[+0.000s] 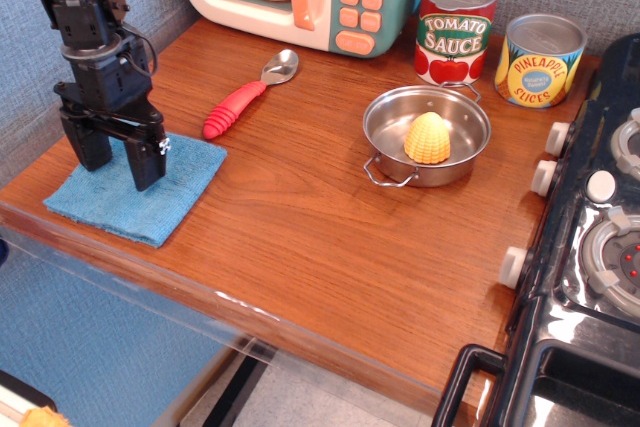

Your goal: Move the blue towel to the front left corner of the table

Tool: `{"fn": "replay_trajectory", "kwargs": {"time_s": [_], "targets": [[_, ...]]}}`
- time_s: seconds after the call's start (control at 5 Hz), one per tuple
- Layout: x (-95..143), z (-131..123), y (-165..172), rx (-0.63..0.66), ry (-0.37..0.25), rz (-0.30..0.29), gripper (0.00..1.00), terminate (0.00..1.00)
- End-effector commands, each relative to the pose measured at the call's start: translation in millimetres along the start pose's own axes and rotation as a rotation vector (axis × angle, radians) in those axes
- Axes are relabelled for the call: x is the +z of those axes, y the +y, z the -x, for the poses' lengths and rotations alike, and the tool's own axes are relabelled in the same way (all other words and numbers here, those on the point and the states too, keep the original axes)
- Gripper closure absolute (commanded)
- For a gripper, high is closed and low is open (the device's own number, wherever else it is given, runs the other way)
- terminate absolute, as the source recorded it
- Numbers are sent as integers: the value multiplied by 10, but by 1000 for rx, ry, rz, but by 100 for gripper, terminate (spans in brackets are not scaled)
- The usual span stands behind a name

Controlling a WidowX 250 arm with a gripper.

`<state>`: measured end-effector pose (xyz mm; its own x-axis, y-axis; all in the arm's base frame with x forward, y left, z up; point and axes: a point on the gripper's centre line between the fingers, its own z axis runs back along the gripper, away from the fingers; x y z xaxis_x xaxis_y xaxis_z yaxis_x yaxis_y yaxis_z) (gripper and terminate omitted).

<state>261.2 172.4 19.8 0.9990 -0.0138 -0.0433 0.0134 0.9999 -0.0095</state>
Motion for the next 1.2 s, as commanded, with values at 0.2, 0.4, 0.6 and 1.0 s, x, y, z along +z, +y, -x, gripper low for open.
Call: {"fn": "replay_trajectory", "kwargs": {"time_s": [0.2, 0.4, 0.6, 1.0], "targets": [[824, 143, -186, -77, -251, 5, 0, 0], [847, 141, -194, 3, -253, 4, 0, 0], [774, 92, -250, 18, -229, -13, 0, 0], [774, 92, -250, 18, -229, -13, 0, 100]]}}
